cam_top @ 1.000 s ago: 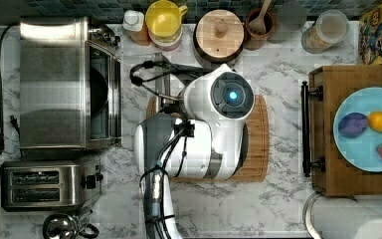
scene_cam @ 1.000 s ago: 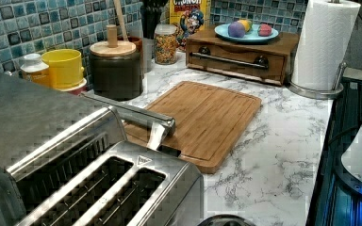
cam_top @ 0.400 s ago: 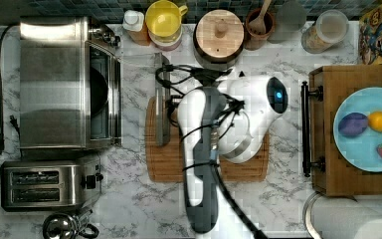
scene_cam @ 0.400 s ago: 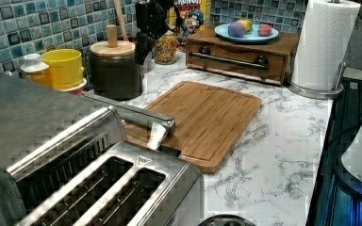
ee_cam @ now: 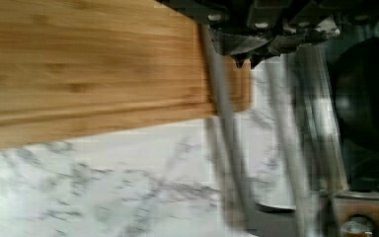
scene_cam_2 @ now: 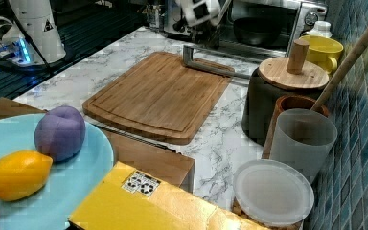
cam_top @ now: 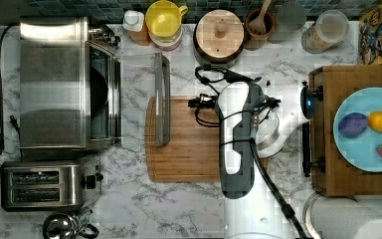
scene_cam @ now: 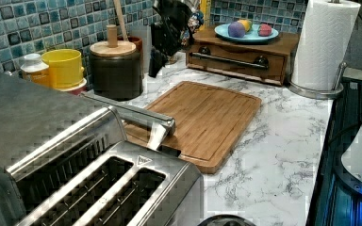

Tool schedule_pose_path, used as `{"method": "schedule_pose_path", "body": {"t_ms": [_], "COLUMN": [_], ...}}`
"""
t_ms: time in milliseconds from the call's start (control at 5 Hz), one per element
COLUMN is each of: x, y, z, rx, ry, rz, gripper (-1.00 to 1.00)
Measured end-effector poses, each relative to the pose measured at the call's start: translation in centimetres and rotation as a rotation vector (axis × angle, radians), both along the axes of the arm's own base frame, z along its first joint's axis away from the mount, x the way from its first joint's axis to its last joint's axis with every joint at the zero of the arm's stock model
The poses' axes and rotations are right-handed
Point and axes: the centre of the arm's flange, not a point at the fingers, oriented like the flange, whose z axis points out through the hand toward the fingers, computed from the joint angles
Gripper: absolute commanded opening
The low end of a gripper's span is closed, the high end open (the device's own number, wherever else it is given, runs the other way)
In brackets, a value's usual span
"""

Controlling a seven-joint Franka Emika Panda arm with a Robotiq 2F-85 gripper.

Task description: Close the oven.

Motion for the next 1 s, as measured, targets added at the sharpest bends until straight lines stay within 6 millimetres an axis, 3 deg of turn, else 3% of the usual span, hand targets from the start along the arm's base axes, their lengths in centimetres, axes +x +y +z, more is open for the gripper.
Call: {"method": "schedule_pose_path", "body": {"t_ms": [200, 400, 1000], "x": [-0.2, -0.2, 2.0], "y": [-0.8, 0.3, 6.9], "z": [-3.1, -5.0, -6.2], "rx": [-0.018, -0.014, -0.05], "ry": [0.034, 0.026, -0.12], "rz": [-0.025, 0.026, 0.136], "gripper": [-1.0, -1.0, -1.0]}}
